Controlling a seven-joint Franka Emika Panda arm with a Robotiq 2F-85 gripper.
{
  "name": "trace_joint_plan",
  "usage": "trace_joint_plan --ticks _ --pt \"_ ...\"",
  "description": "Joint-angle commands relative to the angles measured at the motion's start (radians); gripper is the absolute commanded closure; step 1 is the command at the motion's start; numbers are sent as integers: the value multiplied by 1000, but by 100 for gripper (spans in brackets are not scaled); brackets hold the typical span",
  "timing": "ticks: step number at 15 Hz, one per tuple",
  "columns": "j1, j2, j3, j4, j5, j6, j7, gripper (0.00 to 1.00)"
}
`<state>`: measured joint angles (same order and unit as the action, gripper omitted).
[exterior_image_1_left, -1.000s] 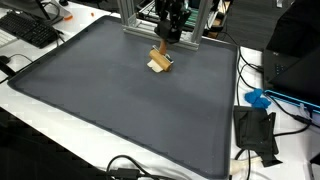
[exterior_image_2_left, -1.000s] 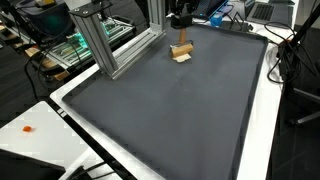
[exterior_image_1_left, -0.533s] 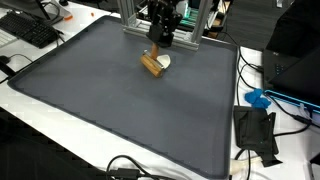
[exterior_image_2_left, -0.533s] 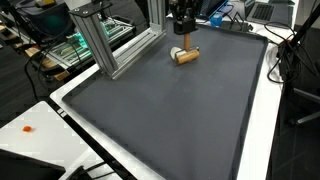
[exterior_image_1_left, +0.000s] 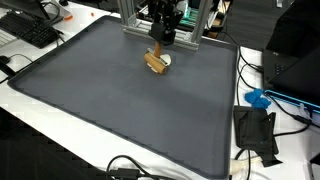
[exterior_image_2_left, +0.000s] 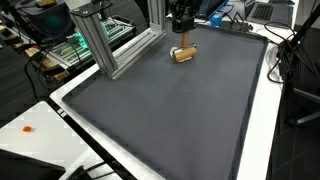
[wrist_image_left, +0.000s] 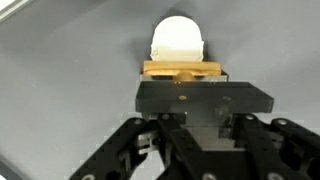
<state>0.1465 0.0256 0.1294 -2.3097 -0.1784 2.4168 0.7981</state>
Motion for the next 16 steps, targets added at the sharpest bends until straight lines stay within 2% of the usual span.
trace_joint_plan --ticks 1,16 --pt "5 30 8 -32 67 -88 -56 78" --pt "6 -3 15 -57 143 -182 -205 78"
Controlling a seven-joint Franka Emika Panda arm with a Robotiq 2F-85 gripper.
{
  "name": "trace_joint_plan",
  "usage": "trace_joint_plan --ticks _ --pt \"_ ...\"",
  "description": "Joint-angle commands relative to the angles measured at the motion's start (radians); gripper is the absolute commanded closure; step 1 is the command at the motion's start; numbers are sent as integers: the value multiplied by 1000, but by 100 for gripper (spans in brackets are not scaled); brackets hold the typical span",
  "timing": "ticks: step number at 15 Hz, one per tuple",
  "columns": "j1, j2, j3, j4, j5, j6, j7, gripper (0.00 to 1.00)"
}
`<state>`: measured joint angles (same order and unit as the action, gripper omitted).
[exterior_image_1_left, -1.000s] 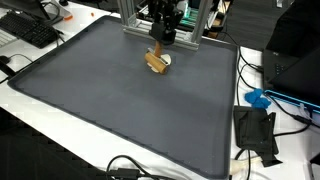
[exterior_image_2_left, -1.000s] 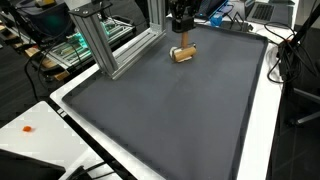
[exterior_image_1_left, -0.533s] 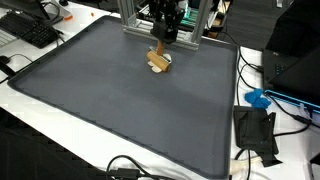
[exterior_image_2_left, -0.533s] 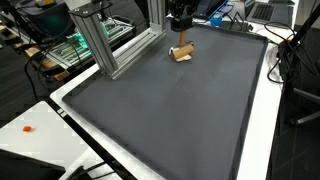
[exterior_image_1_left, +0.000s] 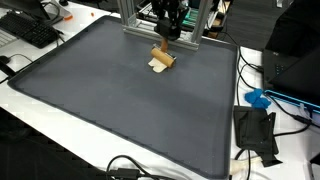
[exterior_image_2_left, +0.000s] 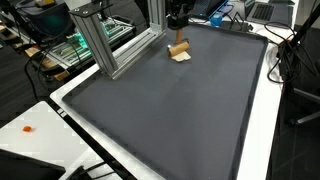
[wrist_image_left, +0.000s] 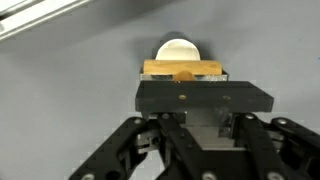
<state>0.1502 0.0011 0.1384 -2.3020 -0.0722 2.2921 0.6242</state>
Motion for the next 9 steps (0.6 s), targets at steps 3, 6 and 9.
trace_joint_plan --ticks 3,6,9 --pt "4 20 12 -61 50 -94 -50 78" --pt "8 21 18 -56 59 -128 -57 78" --pt "7 19 18 -52 70 -126 -65 78"
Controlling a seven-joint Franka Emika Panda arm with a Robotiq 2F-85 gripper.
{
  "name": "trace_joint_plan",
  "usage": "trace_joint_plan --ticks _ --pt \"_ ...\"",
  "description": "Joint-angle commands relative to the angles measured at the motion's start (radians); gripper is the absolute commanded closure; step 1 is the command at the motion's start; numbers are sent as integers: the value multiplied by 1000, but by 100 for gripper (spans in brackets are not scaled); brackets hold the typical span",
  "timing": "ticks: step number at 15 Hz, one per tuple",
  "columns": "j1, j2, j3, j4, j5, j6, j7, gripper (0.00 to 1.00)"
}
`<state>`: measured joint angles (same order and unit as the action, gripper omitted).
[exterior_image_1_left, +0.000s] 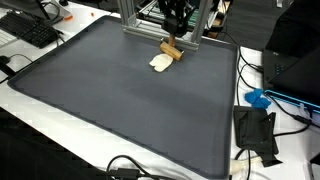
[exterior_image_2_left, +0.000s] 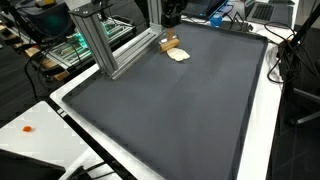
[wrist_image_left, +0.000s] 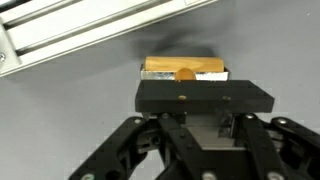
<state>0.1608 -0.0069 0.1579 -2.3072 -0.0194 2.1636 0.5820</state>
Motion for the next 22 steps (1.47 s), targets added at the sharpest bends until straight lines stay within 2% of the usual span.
trace_joint_plan --ticks 1,12,15,22 --pt "-4 24 -2 -44 17 2 -26 78" --pt "-11 -75 -8 -35 34 -11 -45 78" --pt "-14 -142 -8 -51 46 -18 -61 78" --pt "-13 -381 -4 -95 99 -74 -137 78"
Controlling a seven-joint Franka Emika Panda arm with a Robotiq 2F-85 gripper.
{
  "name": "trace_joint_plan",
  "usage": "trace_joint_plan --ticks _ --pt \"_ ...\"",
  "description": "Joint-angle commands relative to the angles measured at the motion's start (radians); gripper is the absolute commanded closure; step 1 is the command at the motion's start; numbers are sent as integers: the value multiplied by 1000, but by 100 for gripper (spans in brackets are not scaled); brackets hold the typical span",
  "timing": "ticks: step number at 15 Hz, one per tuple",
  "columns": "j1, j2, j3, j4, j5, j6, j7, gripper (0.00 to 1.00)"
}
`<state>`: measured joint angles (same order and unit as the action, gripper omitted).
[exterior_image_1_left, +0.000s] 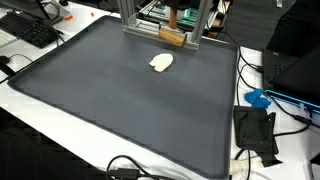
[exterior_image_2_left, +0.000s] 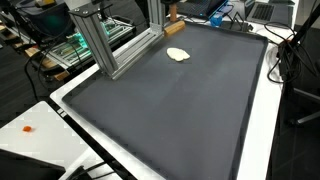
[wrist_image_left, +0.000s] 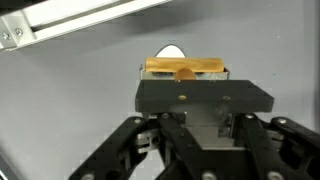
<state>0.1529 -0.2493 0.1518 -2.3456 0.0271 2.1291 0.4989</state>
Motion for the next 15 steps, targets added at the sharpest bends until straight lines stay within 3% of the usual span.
trace_joint_plan --ticks 1,7,15 --pt "-6 -169 3 -63 59 -50 -63 78" --pt "2 -343 6 -128 71 -125 -162 78" --pt "31 -482 9 -206 90 -210 -270 78"
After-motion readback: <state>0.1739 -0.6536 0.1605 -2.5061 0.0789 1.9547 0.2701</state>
